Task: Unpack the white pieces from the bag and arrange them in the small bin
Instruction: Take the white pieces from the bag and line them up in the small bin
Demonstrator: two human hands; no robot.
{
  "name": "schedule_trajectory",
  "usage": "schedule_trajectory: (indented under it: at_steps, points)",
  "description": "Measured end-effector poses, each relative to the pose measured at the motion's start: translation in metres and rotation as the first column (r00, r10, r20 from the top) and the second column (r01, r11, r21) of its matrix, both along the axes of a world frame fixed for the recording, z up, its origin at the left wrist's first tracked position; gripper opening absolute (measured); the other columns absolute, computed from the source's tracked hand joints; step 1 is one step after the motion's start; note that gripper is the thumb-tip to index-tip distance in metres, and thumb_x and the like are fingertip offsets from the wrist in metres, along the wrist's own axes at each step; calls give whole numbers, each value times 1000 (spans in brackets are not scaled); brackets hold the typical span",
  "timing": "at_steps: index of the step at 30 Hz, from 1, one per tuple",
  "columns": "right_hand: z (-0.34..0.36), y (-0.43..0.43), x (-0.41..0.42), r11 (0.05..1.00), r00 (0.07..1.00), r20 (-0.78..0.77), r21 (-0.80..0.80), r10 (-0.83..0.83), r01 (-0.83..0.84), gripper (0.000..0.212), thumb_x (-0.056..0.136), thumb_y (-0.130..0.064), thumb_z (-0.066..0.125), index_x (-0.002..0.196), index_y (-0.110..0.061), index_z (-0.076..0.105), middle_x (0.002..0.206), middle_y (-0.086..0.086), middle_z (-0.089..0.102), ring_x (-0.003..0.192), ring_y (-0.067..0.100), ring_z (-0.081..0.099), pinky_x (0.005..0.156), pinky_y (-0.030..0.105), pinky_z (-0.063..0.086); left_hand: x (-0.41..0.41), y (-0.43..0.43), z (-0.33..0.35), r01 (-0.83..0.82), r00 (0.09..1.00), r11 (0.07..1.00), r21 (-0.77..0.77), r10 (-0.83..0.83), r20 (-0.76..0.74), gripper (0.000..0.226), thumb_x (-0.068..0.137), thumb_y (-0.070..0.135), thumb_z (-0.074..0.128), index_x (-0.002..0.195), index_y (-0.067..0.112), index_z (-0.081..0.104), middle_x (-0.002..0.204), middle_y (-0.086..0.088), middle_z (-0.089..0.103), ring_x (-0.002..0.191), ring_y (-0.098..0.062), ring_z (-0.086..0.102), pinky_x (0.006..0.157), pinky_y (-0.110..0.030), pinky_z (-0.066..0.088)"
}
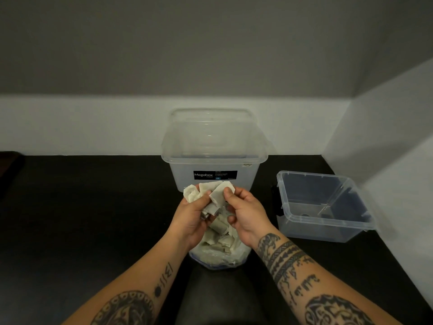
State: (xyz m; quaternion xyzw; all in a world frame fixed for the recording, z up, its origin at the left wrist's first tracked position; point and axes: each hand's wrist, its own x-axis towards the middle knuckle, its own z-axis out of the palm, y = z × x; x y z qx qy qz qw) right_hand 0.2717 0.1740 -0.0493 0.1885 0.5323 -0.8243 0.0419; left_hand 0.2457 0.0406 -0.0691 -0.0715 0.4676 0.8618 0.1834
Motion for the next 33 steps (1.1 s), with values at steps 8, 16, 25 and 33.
schedule_trajectory:
  at_steps: [8, 16, 25, 33]
  points:
    - [13, 7, -6, 991, 990, -45, -16, -134, 133, 8, 98, -11, 65, 106, -11, 67, 87, 4, 74, 69, 10, 69, 46, 18, 48, 0, -10, 1, 65, 998, 998, -22, -65, -18, 38, 92, 30, 67, 129, 18, 67, 120, -13, 72, 102, -25, 68, 84, -40, 56]
    - [32, 16, -18, 813, 905, -97, 487, 413, -319, 5, 93, -10, 71, 95, -15, 70, 92, 6, 73, 81, 12, 70, 73, 26, 57, -7, -16, 8, 230, 969, 968, -105, -218, 116, 78, 82, 76, 43, 126, 17, 67, 105, -15, 76, 87, -25, 75, 63, -36, 63]
    - [23, -11, -31, 710, 919, -158, 685, 361, -161, 26, 85, -20, 82, 108, -23, 69, 101, -7, 70, 82, 2, 68, 67, 11, 52, -18, -40, 6, 378, 923, 924, 53, -381, 61, 88, 61, 59, 92, 134, 18, 64, 96, -10, 70, 75, -17, 71, 43, -20, 54]
    - [-38, 7, -17, 354, 922, 260, 865, 288, -355, 14, 95, -30, 68, 108, -26, 72, 104, -7, 70, 93, 8, 66, 85, 29, 56, -22, -63, -9, 241, 964, 968, 75, -247, 93, 71, 69, 7, 84, 134, 18, 59, 89, -4, 68, 88, -25, 71, 40, -20, 47]
